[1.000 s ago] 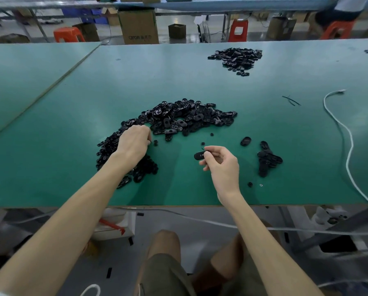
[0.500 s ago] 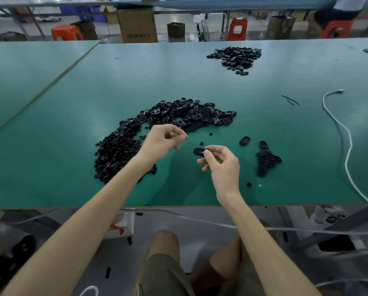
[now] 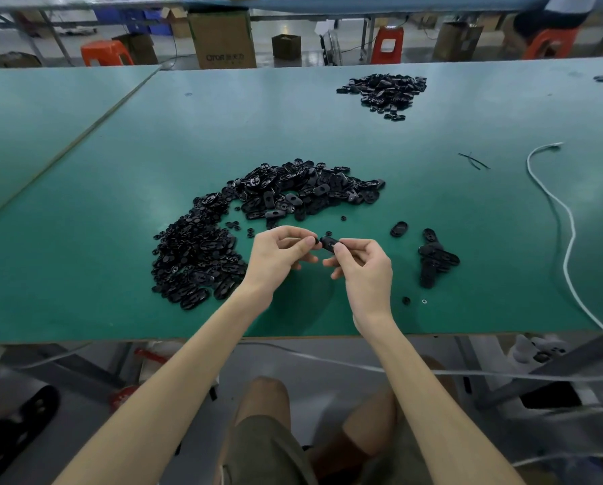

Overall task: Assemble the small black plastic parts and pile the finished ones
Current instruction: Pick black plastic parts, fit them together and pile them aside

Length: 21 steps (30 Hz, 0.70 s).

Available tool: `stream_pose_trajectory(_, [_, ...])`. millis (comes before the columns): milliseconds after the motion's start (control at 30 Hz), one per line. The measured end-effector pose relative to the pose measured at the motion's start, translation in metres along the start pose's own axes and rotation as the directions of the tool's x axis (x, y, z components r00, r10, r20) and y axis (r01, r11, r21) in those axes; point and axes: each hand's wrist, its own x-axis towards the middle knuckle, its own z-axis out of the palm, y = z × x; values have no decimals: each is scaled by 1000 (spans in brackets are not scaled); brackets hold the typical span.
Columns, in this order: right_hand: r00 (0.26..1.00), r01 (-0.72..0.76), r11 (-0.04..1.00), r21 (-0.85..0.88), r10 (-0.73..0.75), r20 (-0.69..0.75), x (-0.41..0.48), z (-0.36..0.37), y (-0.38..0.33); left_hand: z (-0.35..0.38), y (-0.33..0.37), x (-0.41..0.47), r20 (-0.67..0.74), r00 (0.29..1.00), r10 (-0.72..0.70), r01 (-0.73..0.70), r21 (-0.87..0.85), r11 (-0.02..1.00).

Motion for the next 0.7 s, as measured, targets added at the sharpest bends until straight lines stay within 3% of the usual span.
stream_pose_trajectory(400, [1000, -21, 999, 31, 20, 8, 0, -1, 0, 12, -6, -6, -35, 999, -1, 0, -53, 999])
stream_pose_trajectory(700, [995, -7, 994, 112, -4, 104, 1, -3, -3, 18, -8, -7, -69, 998, -14, 7, -90, 996])
